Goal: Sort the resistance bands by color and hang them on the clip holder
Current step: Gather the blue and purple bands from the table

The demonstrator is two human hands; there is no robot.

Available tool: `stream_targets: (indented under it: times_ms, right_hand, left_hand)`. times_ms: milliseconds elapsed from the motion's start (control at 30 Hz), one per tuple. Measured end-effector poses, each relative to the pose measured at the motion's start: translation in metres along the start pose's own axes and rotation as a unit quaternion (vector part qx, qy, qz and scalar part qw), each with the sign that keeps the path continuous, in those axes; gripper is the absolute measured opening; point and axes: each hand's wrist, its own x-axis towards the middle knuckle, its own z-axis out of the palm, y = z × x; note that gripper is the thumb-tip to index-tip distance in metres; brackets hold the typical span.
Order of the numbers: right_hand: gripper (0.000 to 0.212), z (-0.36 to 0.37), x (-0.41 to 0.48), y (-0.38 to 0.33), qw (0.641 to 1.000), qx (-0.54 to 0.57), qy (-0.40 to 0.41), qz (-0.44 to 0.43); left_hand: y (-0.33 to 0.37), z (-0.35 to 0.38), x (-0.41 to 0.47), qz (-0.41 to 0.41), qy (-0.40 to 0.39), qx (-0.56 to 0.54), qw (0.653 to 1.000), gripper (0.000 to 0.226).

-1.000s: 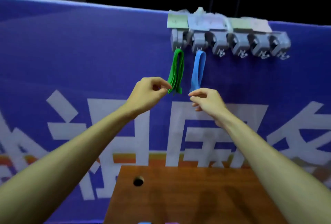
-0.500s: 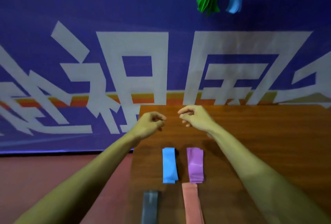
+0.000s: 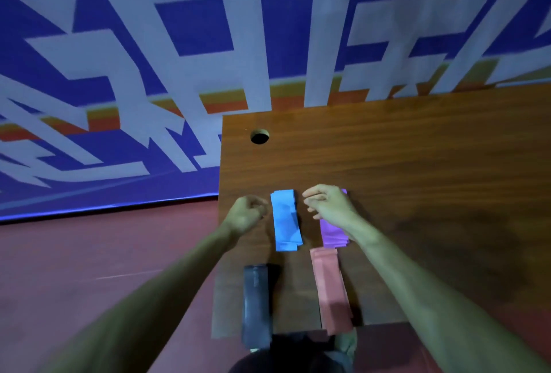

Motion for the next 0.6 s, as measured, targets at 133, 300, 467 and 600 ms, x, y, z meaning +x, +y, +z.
stream_targets:
  times_ms: [133, 300, 467, 600]
  right_hand:
    - [0.023, 0.010, 0.013, 0.017, 0.999, 0.015, -0.014, 0.029]
    - [0.030, 0.017, 0.024, 0.033, 0.998, 0.025, -0.028, 0.045]
    - [0.027, 0.016, 0.030, 0.046, 0.998, 0.033, -0.018, 0.057]
    - [0.026, 0.010, 0.031, 0.046, 0.997, 0.049, -0.009, 0.062]
  left_hand:
    - [-0.013, 0.017, 0.020, -0.010, -0.009, 0.011, 1.000, 0.021]
    - [-0.022, 0.032, 0.043, -0.040, 0.008, -0.028, 0.999, 0.030]
    - [-0.025, 0.040, 0.067, -0.076, 0.039, -0.022, 0.996, 0.026]
    - [-0.021, 0.046, 0.074, -0.089, 0.064, -0.026, 0.994, 0.023]
